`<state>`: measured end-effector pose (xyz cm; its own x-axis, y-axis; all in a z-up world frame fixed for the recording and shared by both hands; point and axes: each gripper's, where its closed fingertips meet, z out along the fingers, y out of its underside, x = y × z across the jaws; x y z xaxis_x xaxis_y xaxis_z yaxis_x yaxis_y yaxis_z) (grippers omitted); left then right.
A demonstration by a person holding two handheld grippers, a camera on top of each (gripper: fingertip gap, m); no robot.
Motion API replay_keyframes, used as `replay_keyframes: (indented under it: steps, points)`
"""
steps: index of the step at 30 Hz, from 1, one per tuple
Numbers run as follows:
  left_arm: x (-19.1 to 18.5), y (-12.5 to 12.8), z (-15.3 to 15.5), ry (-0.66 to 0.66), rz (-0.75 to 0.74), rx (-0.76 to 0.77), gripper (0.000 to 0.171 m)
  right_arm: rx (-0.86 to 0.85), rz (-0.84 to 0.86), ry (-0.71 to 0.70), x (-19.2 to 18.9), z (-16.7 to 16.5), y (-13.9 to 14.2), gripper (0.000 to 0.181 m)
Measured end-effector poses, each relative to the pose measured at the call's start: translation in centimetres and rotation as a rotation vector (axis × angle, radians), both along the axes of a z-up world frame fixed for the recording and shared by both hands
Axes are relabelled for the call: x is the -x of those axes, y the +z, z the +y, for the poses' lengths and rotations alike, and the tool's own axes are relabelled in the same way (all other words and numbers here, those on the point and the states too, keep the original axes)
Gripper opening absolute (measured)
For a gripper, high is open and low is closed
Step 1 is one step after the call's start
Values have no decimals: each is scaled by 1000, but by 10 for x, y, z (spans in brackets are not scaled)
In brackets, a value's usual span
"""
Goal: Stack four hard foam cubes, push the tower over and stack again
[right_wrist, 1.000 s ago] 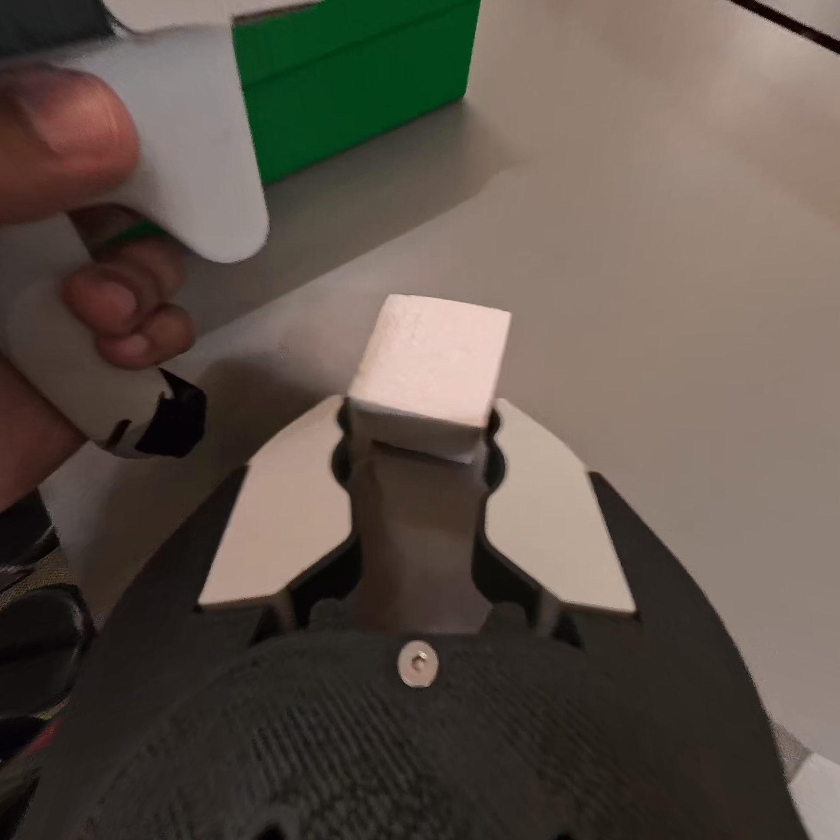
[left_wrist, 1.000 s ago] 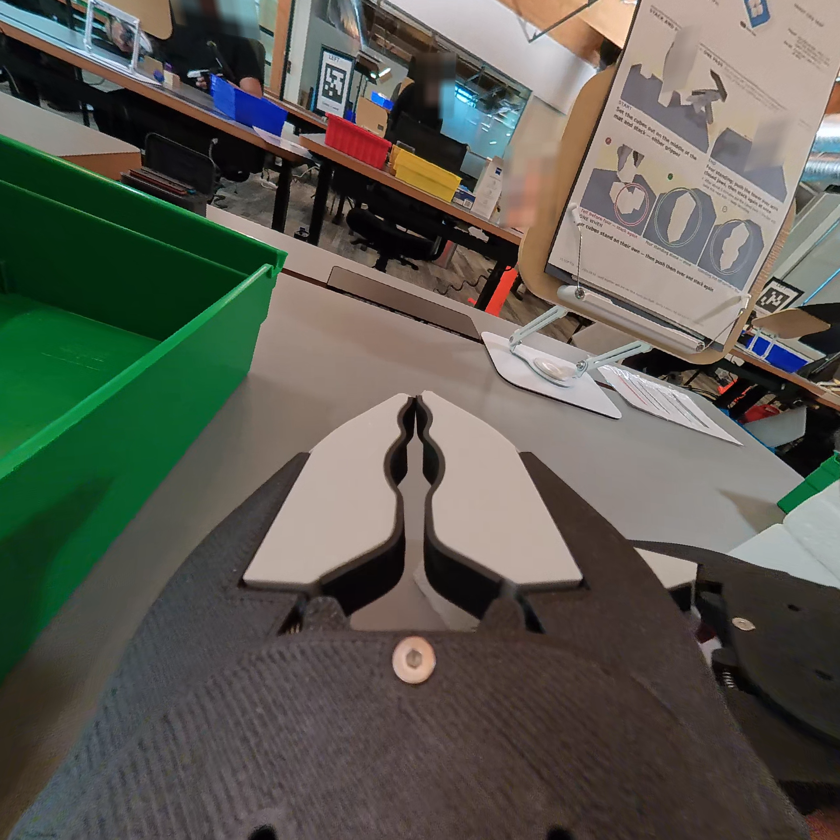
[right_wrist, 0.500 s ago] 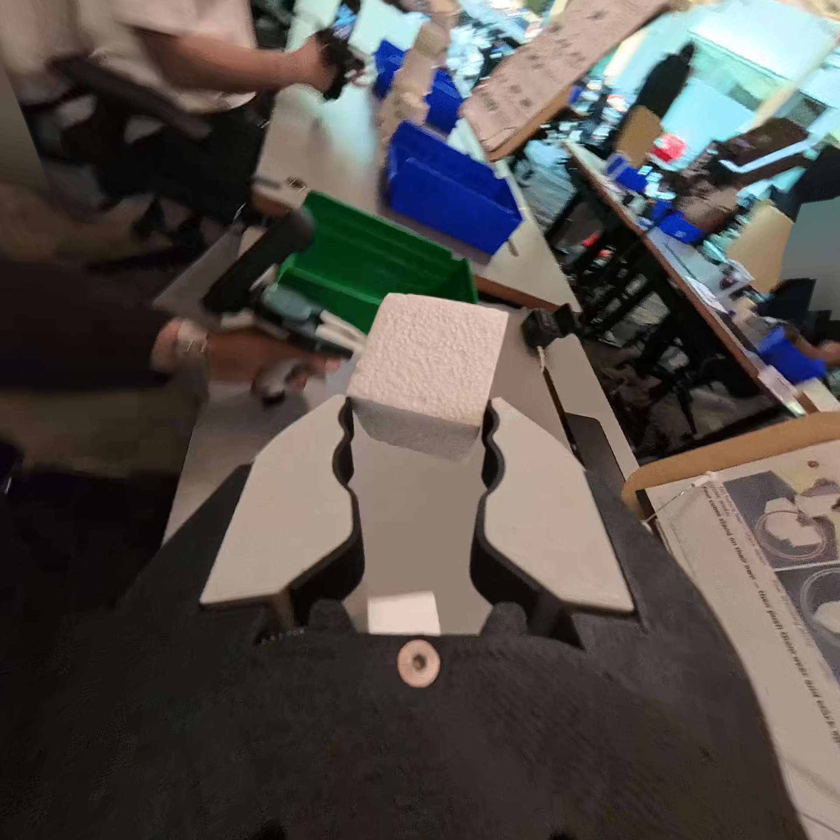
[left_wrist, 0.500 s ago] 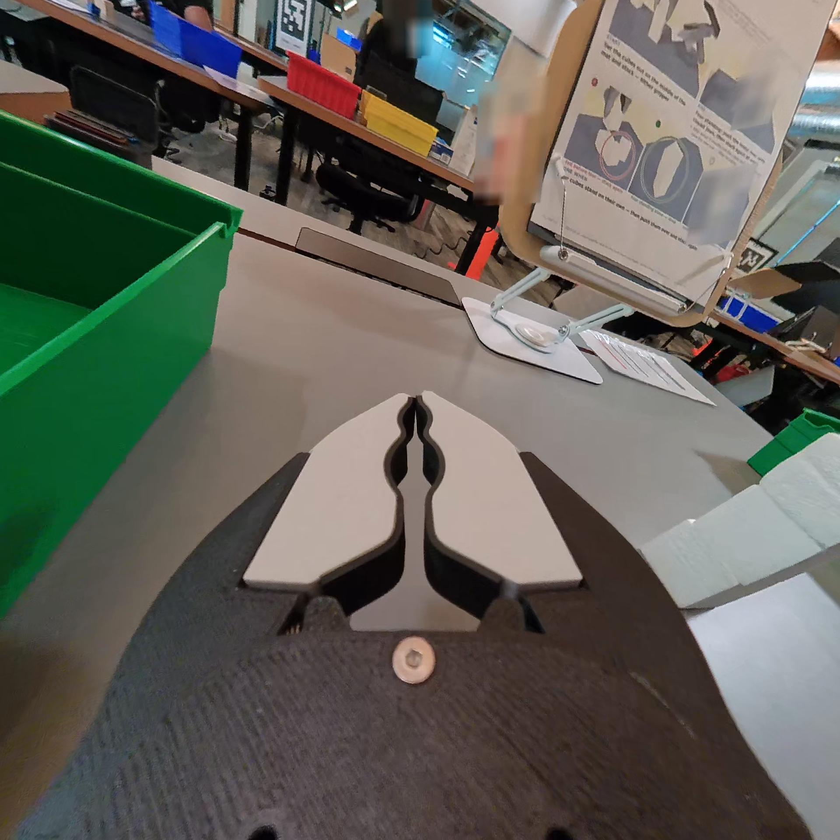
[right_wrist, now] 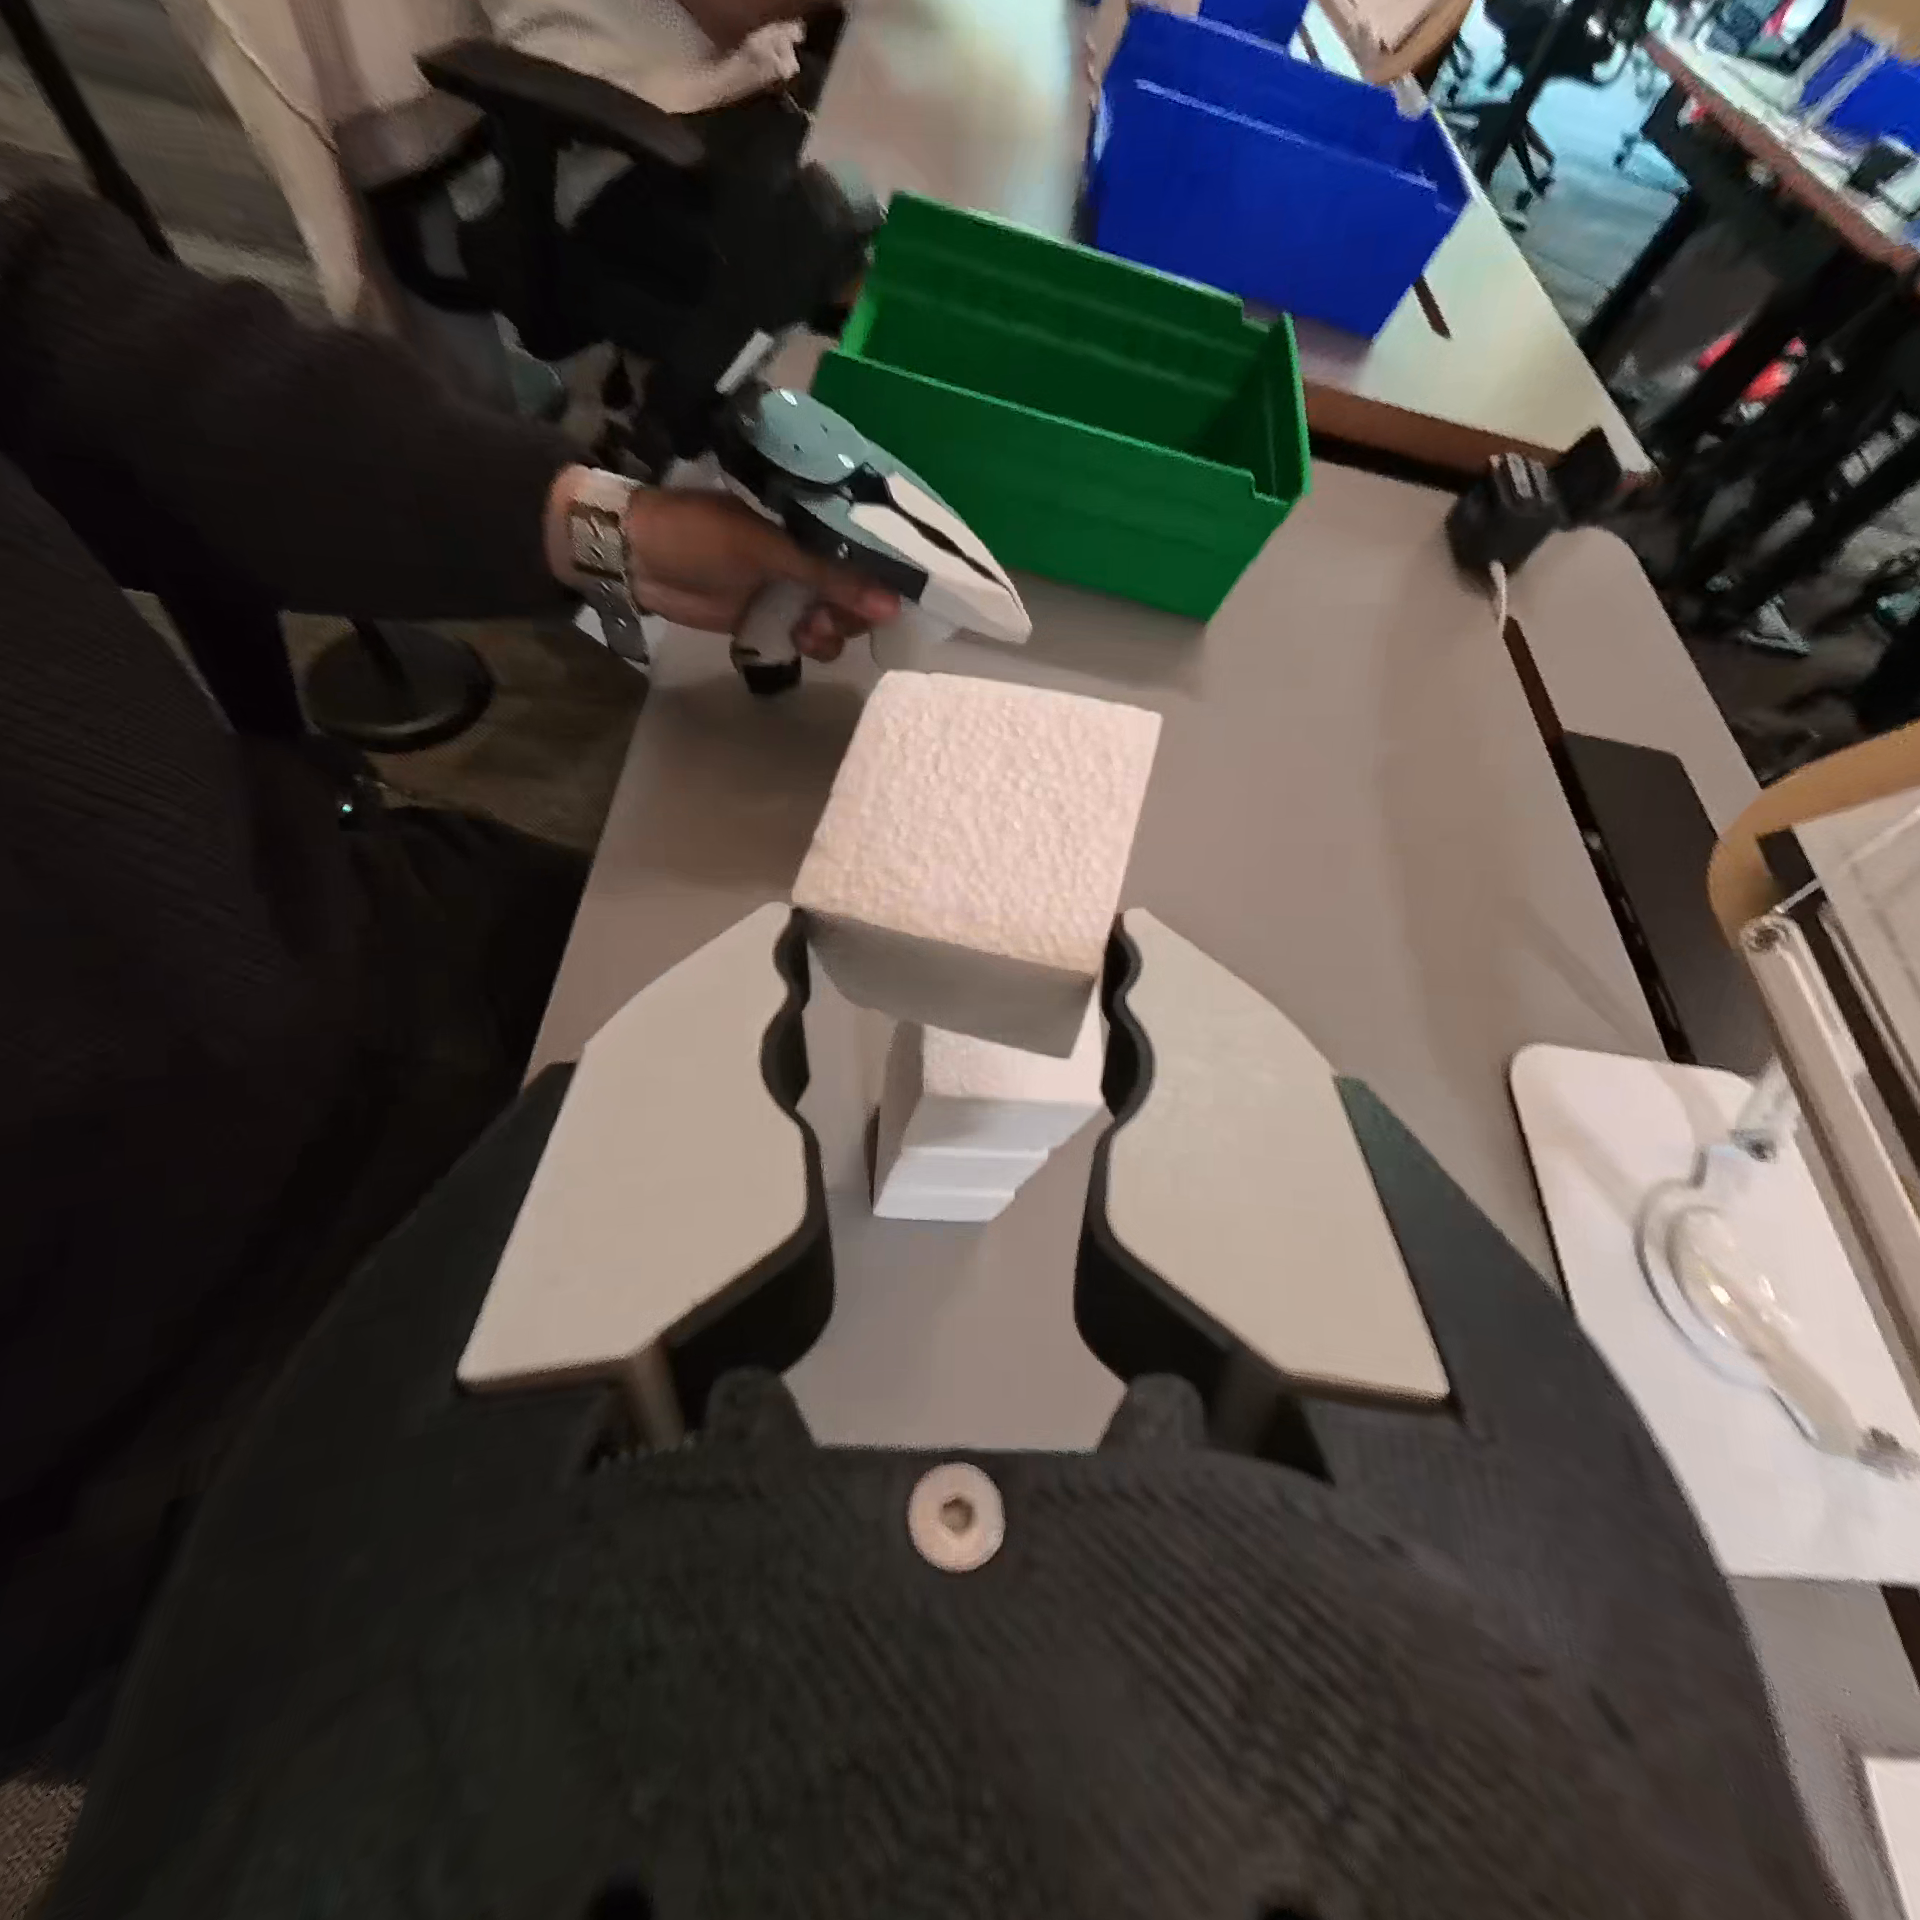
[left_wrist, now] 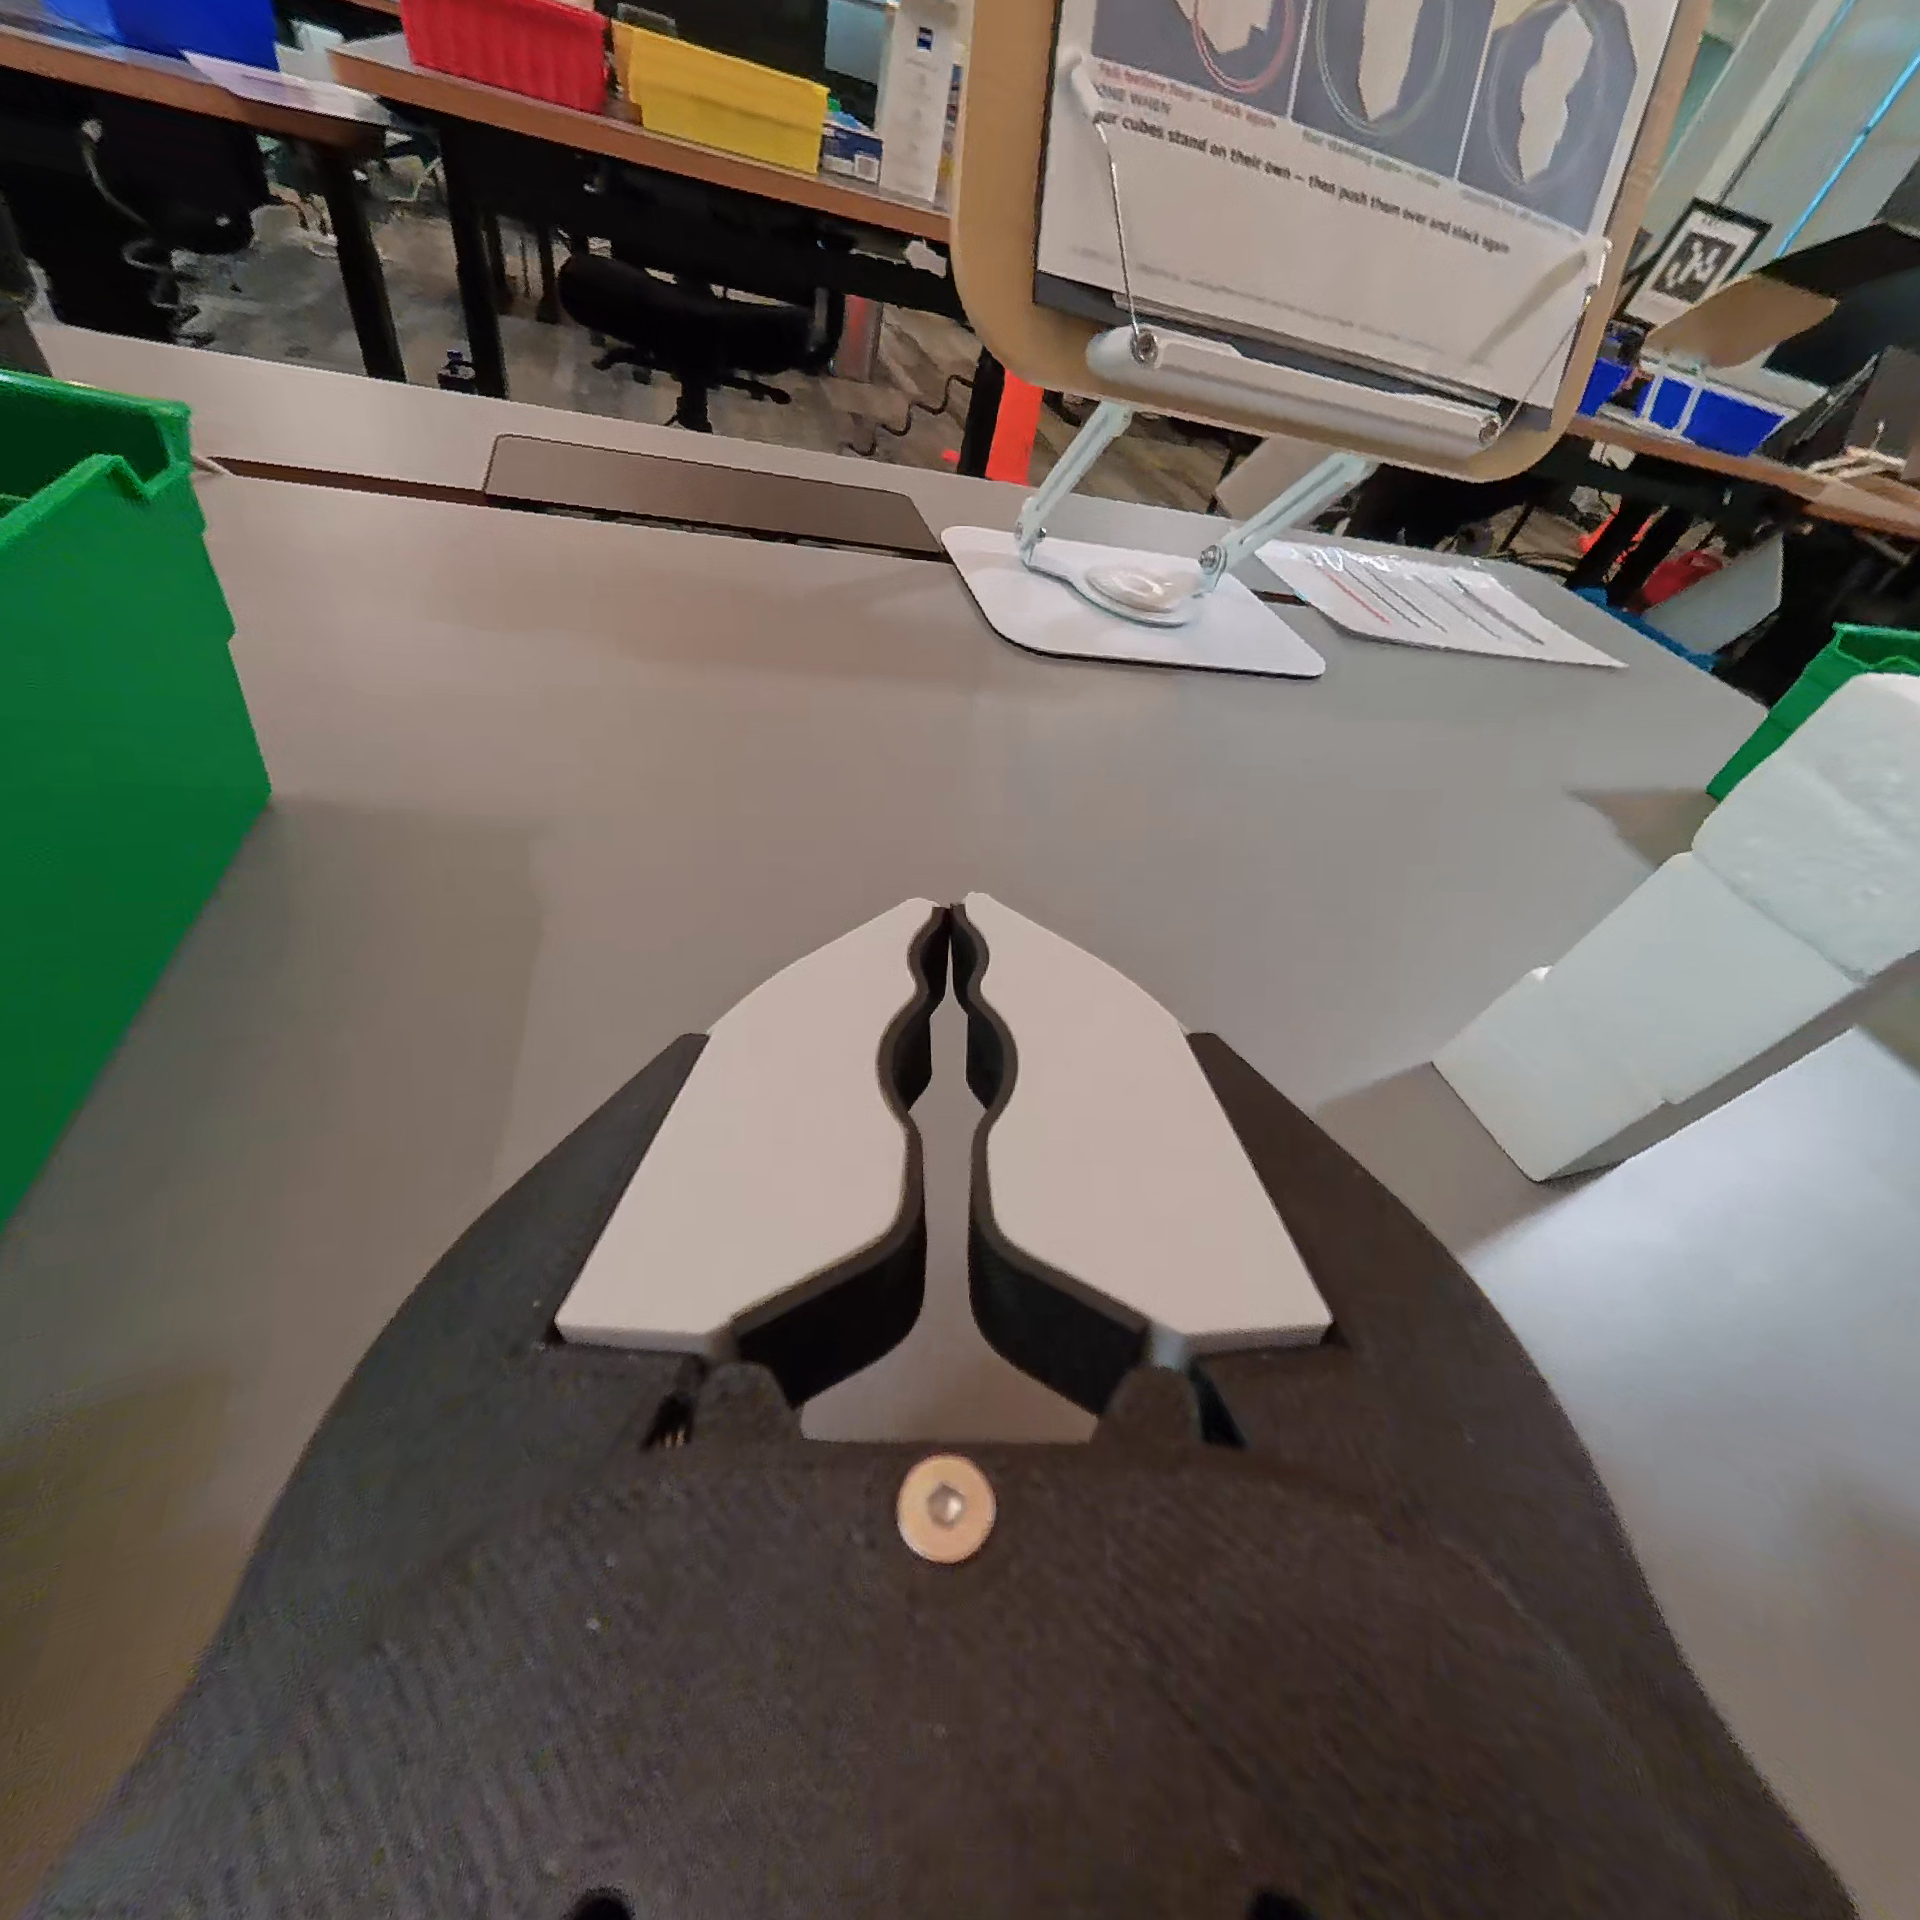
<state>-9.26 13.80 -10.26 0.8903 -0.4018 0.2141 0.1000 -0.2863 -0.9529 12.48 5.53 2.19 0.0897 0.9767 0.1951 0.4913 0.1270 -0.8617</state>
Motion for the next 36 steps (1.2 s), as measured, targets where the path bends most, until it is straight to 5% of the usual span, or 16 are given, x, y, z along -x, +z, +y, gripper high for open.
replay_keyframes:
  steps: [17,36]
  points:
    - [37,-9,-32,59,-35,54,1,74,-174,103,10,14,-31,55]
    - [43,-12,-40,74,1,59,1,135,-102,235,3,21,-33,55]
